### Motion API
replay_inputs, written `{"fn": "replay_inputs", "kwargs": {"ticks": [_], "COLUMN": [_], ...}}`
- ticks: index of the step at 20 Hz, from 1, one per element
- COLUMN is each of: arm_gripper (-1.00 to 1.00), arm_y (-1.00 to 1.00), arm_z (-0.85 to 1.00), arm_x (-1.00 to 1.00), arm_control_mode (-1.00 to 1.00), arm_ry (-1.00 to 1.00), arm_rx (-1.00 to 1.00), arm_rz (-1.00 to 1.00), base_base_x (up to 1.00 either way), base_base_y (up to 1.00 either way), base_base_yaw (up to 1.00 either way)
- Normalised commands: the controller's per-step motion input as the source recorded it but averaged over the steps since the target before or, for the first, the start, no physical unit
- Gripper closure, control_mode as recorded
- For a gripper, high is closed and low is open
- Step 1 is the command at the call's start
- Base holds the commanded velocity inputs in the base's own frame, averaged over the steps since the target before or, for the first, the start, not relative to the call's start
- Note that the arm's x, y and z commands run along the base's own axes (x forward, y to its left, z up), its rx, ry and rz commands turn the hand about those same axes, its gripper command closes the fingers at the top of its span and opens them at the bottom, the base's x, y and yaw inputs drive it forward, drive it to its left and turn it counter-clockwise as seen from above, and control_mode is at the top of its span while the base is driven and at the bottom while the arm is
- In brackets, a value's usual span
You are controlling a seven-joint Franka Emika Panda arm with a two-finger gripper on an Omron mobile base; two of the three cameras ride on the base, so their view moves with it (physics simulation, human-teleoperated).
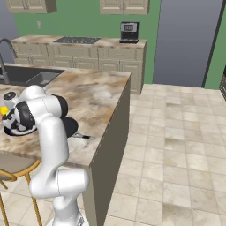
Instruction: Pick up the pan with the steak in it and place it on the dining table. Then place the steak on the plate.
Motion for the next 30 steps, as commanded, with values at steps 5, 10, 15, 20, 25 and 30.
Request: {"fn": "replay_inputs", "kwargs": {"ticks": [5, 10, 15, 20, 25, 30], "arm_gripper": [1.00, -1.00, -1.00, -1.00, -1.00, -1.00], "arm_y": [0.01, 0.01, 0.00, 0.00, -0.07, -0.17], "arm_z": [-0.24, -0.04, 0.00, 0.08, 0.24, 0.22], "arm_x": [-0.02, 0.00, 0.03, 0.03, -0.09, -0.21], "arm_control_mode": [-1.00, -1.00, -1.00, -1.00, -1.00, -1.00], "arm_ry": [0.00, 0.00, 0.00, 0.03, 0.14, 0.18], "arm_rx": [-0.04, -0.01, 0.00, 0.00, 0.00, 0.00], "arm_rz": [0.00, 0.00, 0.00, -0.01, -0.08, -0.12], "base_base_x": [0.00, 0.00, 0.00, 0.00, 0.00, 0.00], "base_base_y": [0.00, 0.00, 0.00, 0.00, 0.00, 0.00], "base_base_yaw": [0.00, 0.00, 0.00, 0.00, 0.00, 0.00]}}
